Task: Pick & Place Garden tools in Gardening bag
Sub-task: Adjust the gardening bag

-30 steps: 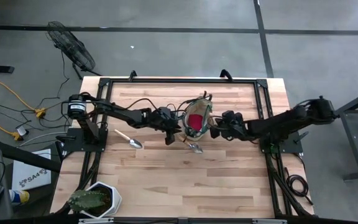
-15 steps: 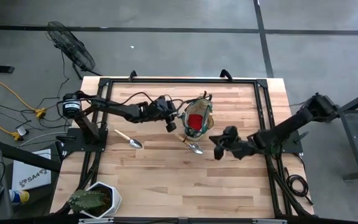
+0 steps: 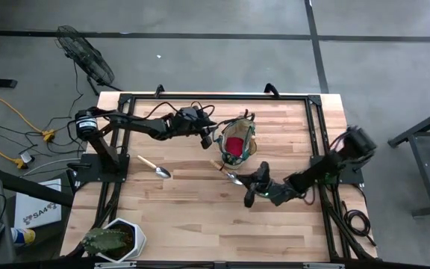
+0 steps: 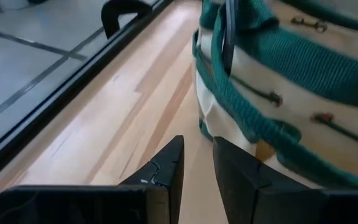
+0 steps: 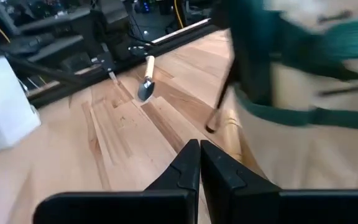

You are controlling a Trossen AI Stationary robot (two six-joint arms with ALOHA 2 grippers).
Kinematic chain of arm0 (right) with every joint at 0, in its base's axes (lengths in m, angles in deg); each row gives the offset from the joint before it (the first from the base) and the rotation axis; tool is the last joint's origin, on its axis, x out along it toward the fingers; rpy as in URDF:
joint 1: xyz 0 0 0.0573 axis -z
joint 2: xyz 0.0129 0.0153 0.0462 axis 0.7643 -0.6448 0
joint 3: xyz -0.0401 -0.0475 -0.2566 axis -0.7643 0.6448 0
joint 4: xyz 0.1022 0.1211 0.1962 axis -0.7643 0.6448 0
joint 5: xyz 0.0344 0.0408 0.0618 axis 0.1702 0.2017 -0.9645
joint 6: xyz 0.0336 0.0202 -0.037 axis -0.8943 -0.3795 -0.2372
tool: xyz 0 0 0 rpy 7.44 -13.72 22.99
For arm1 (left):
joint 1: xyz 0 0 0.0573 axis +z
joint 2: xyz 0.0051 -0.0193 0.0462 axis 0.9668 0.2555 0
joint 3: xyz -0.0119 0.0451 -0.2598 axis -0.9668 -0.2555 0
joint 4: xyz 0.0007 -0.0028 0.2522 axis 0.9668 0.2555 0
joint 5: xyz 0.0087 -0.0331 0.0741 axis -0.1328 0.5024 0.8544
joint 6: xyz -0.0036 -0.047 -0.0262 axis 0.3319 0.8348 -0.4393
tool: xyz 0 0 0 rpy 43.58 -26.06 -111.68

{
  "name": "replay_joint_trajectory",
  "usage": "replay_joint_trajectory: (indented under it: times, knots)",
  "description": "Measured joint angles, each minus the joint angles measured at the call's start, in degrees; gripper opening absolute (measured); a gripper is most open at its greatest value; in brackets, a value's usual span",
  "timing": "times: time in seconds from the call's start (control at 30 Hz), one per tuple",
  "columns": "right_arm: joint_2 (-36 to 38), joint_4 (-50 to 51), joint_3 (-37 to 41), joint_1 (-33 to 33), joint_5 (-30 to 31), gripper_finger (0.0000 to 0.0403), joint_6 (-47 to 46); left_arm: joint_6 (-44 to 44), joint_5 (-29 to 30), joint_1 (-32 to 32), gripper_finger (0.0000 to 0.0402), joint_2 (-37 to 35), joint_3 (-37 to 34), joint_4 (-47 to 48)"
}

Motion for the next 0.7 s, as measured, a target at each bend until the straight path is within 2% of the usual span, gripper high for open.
replay_joint_trajectory:
  times: [0.27, 0.43, 0.7]
  knots:
    - [-8.35, 0.22, -9.18, 2.19, -0.04, 0.0004, 8.74, -2.1, -0.34, -0.01, 0.0081, 3.09, 1.32, -4.24]
    - [-9.09, 0.78, -10.02, 2.84, -1.36, 0.0004, 8.55, -3.2, -0.43, 1.06, 0.0081, 6.1, 5.65, -4.1]
    - [-9.13, 2.98, -10.0, 4.24, -1.84, 0.0004, 7.8, -3.63, -2.23, 2.22, 0.0081, 10.33, 12.38, 2.44]
